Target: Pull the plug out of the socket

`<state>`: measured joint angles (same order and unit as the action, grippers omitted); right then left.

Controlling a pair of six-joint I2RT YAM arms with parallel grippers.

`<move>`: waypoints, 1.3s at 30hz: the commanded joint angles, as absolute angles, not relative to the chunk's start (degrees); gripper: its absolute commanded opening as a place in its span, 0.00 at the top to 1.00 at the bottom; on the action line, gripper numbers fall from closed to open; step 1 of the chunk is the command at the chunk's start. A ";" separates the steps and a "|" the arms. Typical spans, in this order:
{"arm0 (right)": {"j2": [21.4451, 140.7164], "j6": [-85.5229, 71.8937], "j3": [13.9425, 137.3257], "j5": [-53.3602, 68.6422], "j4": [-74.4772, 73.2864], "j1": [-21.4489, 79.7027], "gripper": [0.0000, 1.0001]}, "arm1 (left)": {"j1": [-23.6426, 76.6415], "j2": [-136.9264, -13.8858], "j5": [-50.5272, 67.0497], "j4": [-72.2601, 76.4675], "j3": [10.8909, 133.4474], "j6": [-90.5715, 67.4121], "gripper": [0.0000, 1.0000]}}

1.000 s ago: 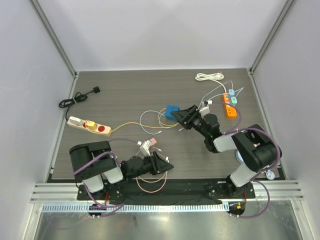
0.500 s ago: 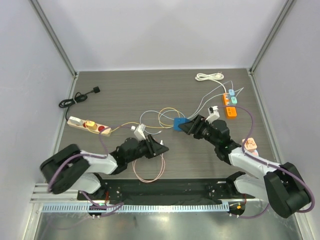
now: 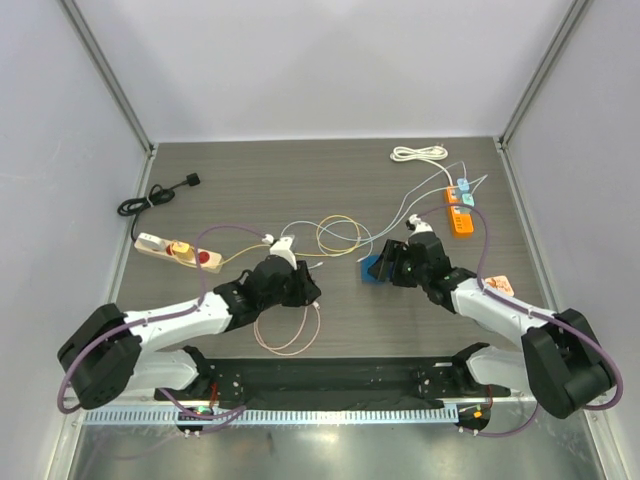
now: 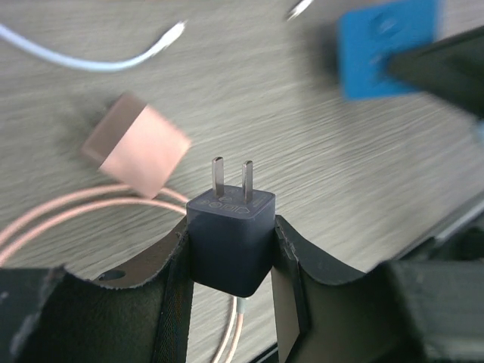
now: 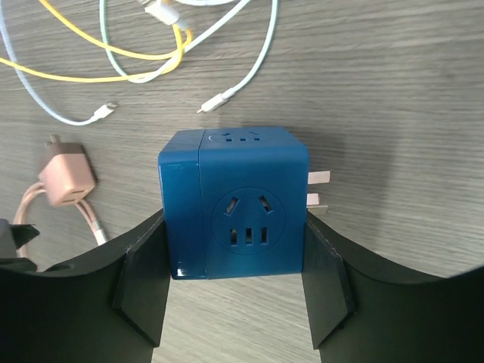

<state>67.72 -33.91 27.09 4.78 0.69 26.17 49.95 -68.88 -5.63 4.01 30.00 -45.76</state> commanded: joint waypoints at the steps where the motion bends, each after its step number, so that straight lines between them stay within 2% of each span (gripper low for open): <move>1: 68.99 -29.01 30.85 1.06 -4.03 26.45 0.99 | 49.75 -70.75 -7.11 2.29 32.25 -43.07 0.66; 4: 69.00 -28.91 31.11 0.26 -5.01 27.59 0.97 | 49.75 -72.68 -7.91 0.88 35.06 -41.40 0.60; 6: 68.82 -29.09 30.76 0.96 -4.66 28.21 0.89 | 49.75 -73.21 -8.00 0.18 37.08 -39.65 0.53; 7: 68.73 -29.18 30.67 1.31 -3.79 28.39 0.86 | 49.75 -73.30 -8.87 -1.30 37.70 -39.20 0.42; 9: 68.82 -29.44 30.67 1.32 -3.34 29.09 0.75 | 49.31 -72.08 -10.01 -3.94 39.02 -38.67 0.31; 10: 68.91 -29.36 30.76 1.23 -2.99 29.35 0.71 | 49.05 -71.29 -10.28 -4.48 39.02 -38.58 0.17; 11: 69.08 -29.01 30.76 1.14 -2.99 29.44 0.63 | 48.61 -70.41 -10.46 -4.92 38.94 -38.67 0.13; 14: 69.61 -28.22 31.55 0.53 -2.90 29.71 0.52 | 45.45 -64.97 -10.11 -6.76 38.23 -40.07 0.02; 20: 70.22 -24.44 35.41 -3.77 -4.30 32.60 0.34 | 40.44 -52.22 -17.99 -22.72 39.81 -45.87 0.00; 29: 81.54 -21.27 57.72 -18.45 -17.13 43.67 0.30 | 36.83 -37.37 -22.85 -41.47 42.01 -50.10 0.00; 35: 92.97 -18.12 73.81 -14.78 -13.81 49.48 0.28 | 36.83 -27.79 -24.87 -45.88 43.86 -53.26 0.00; 39: 107.18 -15.22 87.93 -11.18 -12.92 51.94 0.26 | 36.83 -22.95 -28.64 -47.63 46.05 -54.67 0.00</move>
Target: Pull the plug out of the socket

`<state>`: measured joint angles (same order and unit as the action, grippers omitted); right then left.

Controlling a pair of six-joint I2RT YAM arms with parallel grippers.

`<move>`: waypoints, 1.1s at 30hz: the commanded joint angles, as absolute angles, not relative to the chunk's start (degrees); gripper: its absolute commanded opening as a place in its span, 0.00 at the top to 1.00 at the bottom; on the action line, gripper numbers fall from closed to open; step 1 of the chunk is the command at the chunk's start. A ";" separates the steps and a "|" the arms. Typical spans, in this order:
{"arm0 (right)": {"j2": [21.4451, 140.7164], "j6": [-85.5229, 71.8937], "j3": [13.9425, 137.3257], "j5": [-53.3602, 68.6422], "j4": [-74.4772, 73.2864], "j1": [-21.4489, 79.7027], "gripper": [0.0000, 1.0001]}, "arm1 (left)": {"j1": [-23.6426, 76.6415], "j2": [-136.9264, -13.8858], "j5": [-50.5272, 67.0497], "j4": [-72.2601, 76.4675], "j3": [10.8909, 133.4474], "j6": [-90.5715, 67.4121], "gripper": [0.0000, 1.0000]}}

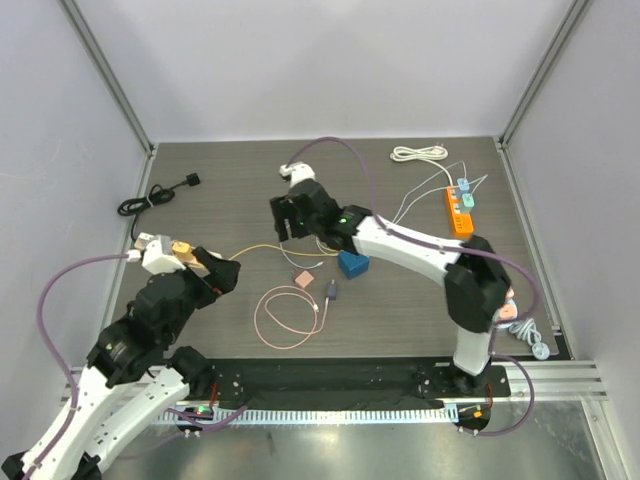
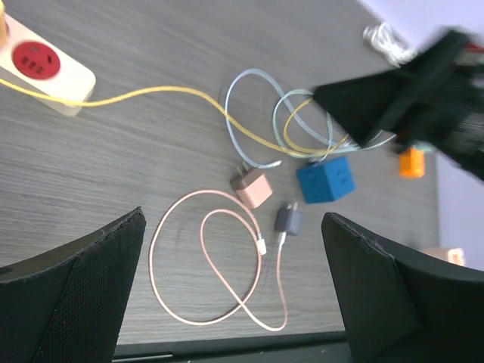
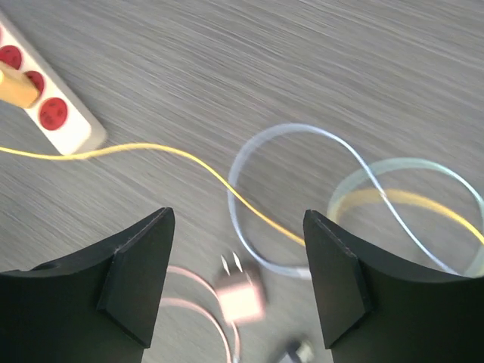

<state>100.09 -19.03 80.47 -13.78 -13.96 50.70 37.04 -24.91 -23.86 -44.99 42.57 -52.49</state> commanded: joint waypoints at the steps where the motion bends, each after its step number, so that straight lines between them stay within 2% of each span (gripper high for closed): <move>1: 109.66 -14.68 90.24 -9.51 -12.57 52.73 0.25 | 36.83 -21.72 -29.35 -48.16 47.45 -54.58 0.00; 3: 115.89 -12.49 95.94 -1.72 -10.30 53.17 0.23 | 36.83 -20.75 -31.81 -49.65 48.86 -53.88 0.00; 6: 120.66 -7.41 101.41 8.84 -7.40 54.75 0.13 | 36.83 -19.16 -34.27 -52.11 51.50 -52.74 0.00; 9: 125.58 -6.07 105.99 14.99 -5.89 55.37 0.08 | 36.83 -17.93 -36.21 -55.36 54.75 -52.38 0.00; 14: 134.02 -3.17 113.10 20.74 -5.80 56.07 0.04 | 36.83 -16.70 -34.29 -56.78 55.90 -49.24 0.00; 18: 138.16 -1.24 115.49 18.99 -5.10 57.65 0.02 | 36.83 -20.03 -33.39 -62.73 59.13 -50.00 0.00; 22: 140.79 1.31 116.45 15.03 -3.34 59.15 0.02 | 36.83 -20.13 -34.63 -66.62 60.99 -51.85 0.00; 27: 146.07 1.14 122.69 13.62 -4.04 59.68 0.12 | 36.83 -20.12 -32.79 -66.71 60.82 -51.94 0.00; 33: 150.90 0.70 128.14 11.51 -4.13 60.20 0.16 | 36.91 -20.83 -30.60 -68.03 58.98 -53.09 0.00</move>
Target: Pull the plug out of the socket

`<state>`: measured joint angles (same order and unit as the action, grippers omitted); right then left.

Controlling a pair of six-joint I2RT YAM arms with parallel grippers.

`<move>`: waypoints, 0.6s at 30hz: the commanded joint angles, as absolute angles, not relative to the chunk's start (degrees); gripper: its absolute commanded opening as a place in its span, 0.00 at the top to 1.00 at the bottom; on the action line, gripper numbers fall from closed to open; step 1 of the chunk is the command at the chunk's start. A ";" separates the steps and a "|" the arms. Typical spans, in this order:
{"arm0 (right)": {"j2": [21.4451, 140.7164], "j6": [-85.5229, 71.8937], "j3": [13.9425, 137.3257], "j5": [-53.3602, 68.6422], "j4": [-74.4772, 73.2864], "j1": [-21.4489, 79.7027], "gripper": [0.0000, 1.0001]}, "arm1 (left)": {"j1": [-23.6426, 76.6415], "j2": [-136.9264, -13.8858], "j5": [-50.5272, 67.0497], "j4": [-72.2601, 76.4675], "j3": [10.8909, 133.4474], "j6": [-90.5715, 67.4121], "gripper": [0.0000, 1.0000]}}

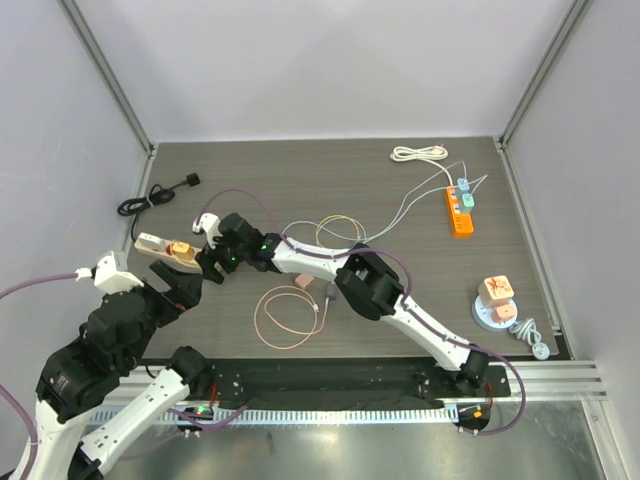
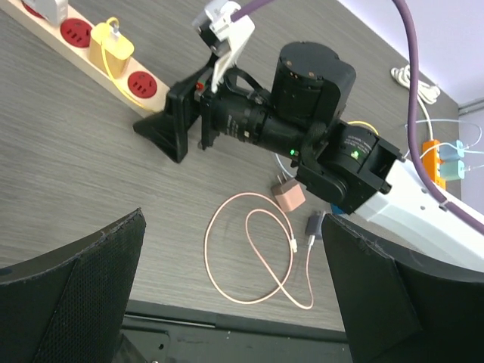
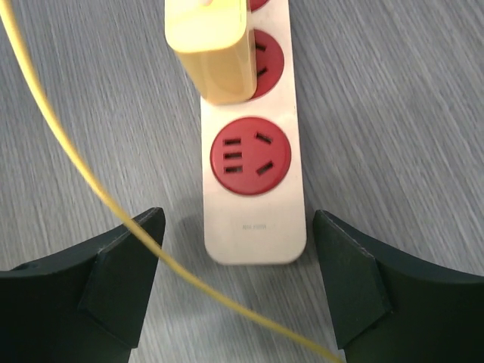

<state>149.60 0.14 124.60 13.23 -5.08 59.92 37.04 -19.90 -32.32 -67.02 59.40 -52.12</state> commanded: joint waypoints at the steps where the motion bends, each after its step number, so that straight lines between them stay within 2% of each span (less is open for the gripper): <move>1: 151.43 0.79 128.41 11.69 -4.30 60.29 0.18 | 36.91 -20.57 -29.72 -67.07 58.37 -53.09 0.00; 5: 151.00 0.70 126.75 12.39 -5.18 60.29 0.35 | 36.91 -20.56 -28.91 -67.85 55.55 -54.84 0.00; 6: 150.82 0.79 126.39 12.57 -5.62 60.29 0.46 | 36.91 -21.35 -29.53 -68.55 55.55 -56.84 0.00; 8: 149.95 2.19 125.69 13.62 -8.24 60.29 0.60 | 36.91 -22.93 -31.81 -70.92 56.59 -58.53 0.00; 9: 149.51 2.63 125.25 14.06 -9.31 60.29 0.72 | 36.91 -25.38 -32.77 -72.15 57.82 -61.41 0.00; 11: 146.54 3.42 121.84 14.59 -11.59 60.29 0.89 | 36.91 -27.85 -33.92 -74.88 61.51 -61.53 0.00; 14: 141.61 3.78 112.64 14.06 -11.69 60.29 0.99 | 36.91 -30.49 -34.97 -74.71 62.84 -60.12 0.00; 18: 133.43 3.08 100.66 12.58 -10.90 60.29 0.99 | 36.83 -30.76 -37.35 -72.95 61.09 -62.04 0.01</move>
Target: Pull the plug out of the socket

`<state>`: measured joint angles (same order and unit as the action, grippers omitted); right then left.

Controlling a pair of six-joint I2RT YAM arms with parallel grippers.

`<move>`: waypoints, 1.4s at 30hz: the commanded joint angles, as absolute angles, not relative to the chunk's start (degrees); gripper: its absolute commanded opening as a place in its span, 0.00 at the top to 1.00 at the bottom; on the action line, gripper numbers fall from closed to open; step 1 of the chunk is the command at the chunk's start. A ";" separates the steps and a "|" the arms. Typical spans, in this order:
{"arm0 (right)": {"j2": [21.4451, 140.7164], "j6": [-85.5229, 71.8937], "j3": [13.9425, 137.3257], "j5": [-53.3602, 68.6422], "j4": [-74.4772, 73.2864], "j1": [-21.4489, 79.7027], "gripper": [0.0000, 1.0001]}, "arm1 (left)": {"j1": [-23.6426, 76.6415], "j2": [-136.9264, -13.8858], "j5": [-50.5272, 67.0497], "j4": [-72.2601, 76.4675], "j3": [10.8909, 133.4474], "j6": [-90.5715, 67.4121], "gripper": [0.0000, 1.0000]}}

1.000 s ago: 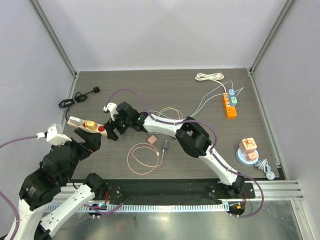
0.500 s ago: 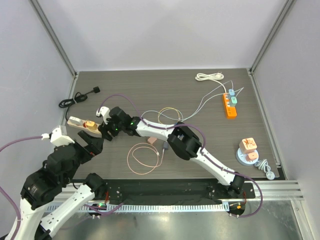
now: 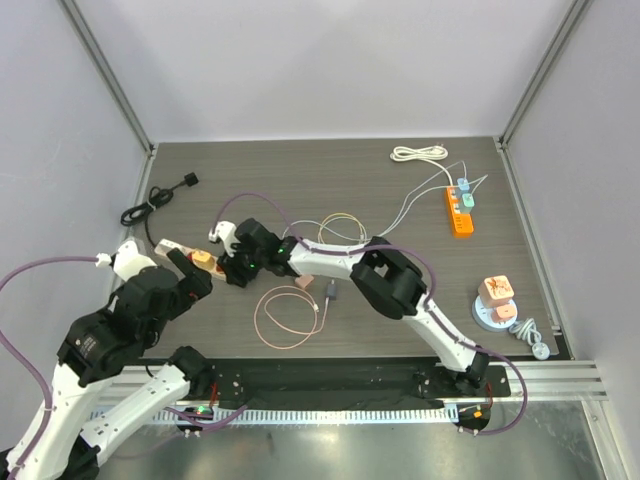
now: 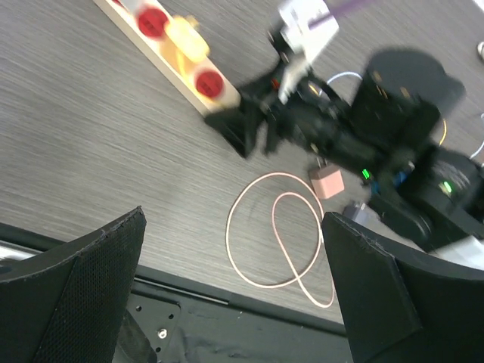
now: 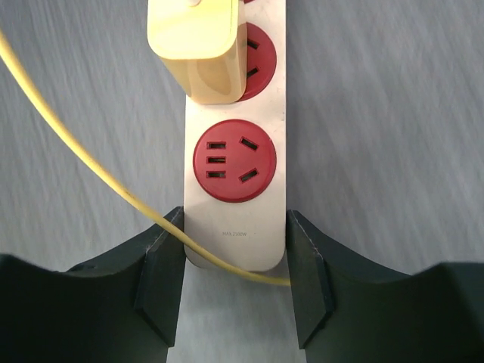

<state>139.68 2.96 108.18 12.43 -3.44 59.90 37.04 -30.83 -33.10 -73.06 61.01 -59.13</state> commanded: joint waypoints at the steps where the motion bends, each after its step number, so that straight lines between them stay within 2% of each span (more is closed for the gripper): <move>1: 130.02 2.82 98.11 12.31 -10.64 60.29 0.99 | 36.83 -30.85 -37.88 -72.25 60.47 -63.88 0.00; 5: 121.22 1.06 80.92 13.18 -4.25 60.29 0.95 | 36.91 -34.35 -44.46 -74.79 58.64 -66.80 0.00; 7: 118.40 0.44 76.48 13.10 -2.47 60.29 0.94 | 36.83 -36.11 -48.07 -73.13 56.53 -67.32 0.00; 11: 114.27 0.09 69.98 12.48 -0.62 60.29 0.95 | 36.39 -42.87 -44.22 -65.93 53.88 -65.58 0.00; 14: 113.12 -1.30 68.56 12.83 3.15 60.29 0.95 | 33.06 -46.75 -37.81 -60.83 54.49 -64.08 0.00; 16: 112.85 -1.41 68.03 13.18 4.48 60.29 0.94 | 27.18 -50.35 -32.29 -57.23 55.19 -60.04 0.00; 20: 112.41 -1.67 65.14 13.10 7.37 60.29 0.94 | 14.26 -55.54 -12.29 -53.45 54.06 -56.52 0.00; 23: 111.97 -2.37 64.60 13.71 8.61 60.29 0.94 | 7.48 -56.86 -3.20 -48.00 49.58 -59.40 0.06; 27: 110.83 -2.72 63.99 13.89 9.49 60.29 0.92 | 6.50 -56.69 -1.50 -42.11 46.15 -65.56 0.12; 39: 111.53 -3.08 64.60 13.71 9.58 60.38 0.91 | 6.50 -61.16 2.46 -36.39 42.19 -71.63 0.15; 41: 111.53 -2.99 64.60 13.36 9.41 60.38 0.89 | 6.50 -61.43 0.89 -36.47 42.19 -70.84 0.14; 42: 111.45 -2.99 64.69 13.27 9.23 60.47 0.82 | 6.50 -60.65 0.44 -37.78 42.27 -69.97 0.14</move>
<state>113.38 -2.11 64.90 11.90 11.16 59.86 6.85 -61.32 0.69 -38.94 42.44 -70.22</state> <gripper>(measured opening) 0.550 0.858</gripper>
